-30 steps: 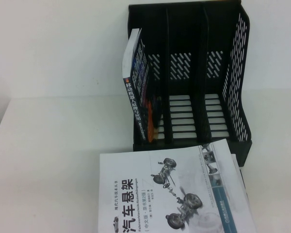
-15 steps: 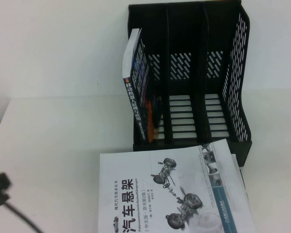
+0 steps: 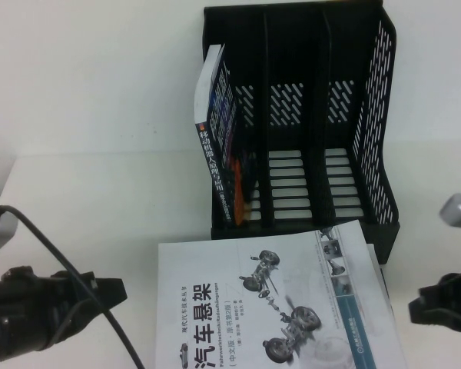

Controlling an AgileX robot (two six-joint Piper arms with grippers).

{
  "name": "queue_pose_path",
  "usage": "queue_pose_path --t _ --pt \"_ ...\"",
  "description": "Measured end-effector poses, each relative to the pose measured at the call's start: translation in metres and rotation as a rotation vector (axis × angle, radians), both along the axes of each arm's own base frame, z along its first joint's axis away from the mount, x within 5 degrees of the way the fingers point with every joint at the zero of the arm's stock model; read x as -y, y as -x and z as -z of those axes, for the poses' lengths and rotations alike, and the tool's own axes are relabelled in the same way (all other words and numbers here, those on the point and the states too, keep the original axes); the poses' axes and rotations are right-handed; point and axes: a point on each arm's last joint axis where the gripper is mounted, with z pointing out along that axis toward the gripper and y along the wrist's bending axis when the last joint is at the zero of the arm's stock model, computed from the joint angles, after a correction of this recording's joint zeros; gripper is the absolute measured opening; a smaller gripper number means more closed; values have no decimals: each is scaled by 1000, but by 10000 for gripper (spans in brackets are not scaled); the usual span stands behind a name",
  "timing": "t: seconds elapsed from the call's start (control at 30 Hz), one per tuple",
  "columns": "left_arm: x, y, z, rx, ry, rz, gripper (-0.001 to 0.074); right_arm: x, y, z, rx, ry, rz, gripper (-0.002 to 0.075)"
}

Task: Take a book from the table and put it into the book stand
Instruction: Push book with right arm

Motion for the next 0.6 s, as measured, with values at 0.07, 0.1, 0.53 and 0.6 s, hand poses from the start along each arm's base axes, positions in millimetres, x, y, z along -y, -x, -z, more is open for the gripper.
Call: queue_pose_path --t 0.07,0.1,0.53,0.6 --pt "0 -4 4 -21 -1 2 -4 -7 -5 5 -4 9 -16 -3" --pt "0 -5 6 -30 0 2 -4 -10 -7 8 -8 14 -25 -3" --pt "0 -12 14 -75 4 -5 -4 -21 -26 19 -25 33 -44 -3" --pt "0 -12 14 -75 9 -9 -4 -22 -26 21 -31 35 -47 -3"
